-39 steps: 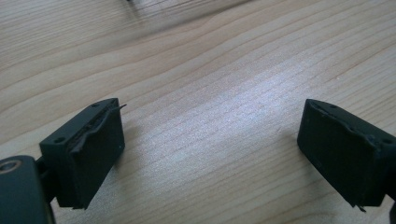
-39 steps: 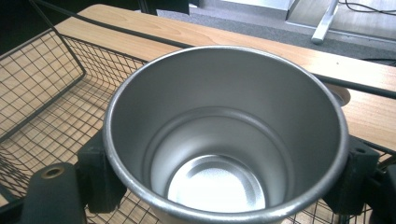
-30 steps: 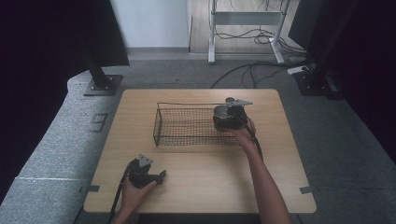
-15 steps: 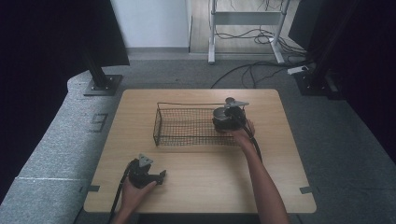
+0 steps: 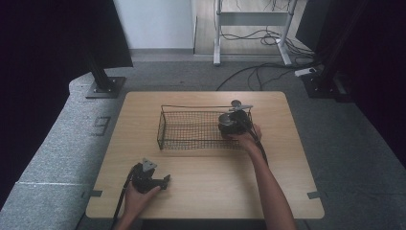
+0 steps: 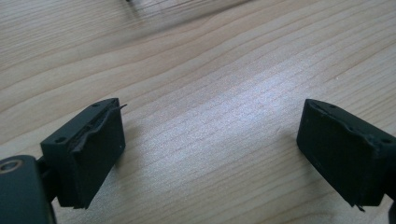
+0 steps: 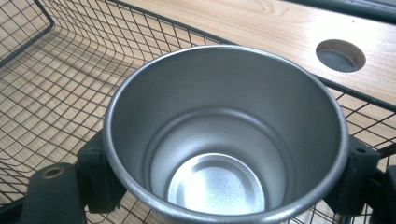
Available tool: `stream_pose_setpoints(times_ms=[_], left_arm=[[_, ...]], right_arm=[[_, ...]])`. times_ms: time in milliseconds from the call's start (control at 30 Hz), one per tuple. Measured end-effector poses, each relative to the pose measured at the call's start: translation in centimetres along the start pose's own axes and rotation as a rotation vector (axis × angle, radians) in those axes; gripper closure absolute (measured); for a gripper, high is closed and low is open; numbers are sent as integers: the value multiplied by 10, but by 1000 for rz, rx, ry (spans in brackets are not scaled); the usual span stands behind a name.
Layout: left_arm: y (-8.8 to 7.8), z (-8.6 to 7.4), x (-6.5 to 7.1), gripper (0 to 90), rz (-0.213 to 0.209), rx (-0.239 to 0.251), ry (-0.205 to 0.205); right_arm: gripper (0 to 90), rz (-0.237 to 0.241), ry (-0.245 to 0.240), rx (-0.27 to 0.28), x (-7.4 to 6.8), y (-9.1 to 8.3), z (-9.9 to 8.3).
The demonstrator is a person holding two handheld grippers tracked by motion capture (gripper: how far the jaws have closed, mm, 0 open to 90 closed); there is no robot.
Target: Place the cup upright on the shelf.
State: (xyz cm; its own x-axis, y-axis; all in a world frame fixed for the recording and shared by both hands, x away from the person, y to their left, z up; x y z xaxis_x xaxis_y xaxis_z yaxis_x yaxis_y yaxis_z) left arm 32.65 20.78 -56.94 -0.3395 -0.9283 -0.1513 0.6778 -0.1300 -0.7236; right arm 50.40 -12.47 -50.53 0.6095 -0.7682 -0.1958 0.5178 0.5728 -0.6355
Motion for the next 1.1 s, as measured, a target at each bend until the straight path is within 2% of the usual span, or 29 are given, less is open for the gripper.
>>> stream_pose_setpoints(times_ms=[233, 733, 833, 933, 1100], left_arm=[[0, 0, 0, 76, 0, 0, 0], [0, 0, 0, 76, 0, 0, 0], [0, 0, 0, 76, 0, 0, 0], [0, 0, 0, 76, 0, 0, 0], [0, 0, 0, 76, 0, 0, 0]], right_arm=[[176, -4, 7, -23, 2, 2, -1], [176, -7, -14, -76, 2, 6, -2], [175, 10, -6, -106, 3, 8, -2], [175, -5, -12, -132, 4, 10, -2], [174, -1, -1, -134, 5, 9, -2]])
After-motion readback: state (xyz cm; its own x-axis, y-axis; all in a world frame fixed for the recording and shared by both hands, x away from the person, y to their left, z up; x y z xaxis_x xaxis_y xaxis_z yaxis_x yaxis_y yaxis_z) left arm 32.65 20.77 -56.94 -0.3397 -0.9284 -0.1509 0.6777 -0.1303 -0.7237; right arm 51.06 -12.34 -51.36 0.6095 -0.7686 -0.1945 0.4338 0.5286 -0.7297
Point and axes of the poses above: each handheld gripper's, and its own axes: y roughly forward along the jaws, z roughly out of its top, x roughly to its right, the point moved 3 cm from there along y, roughly forward along the jaws, and after that the axes turned 12 degrees about z, right-handed, at the moved point
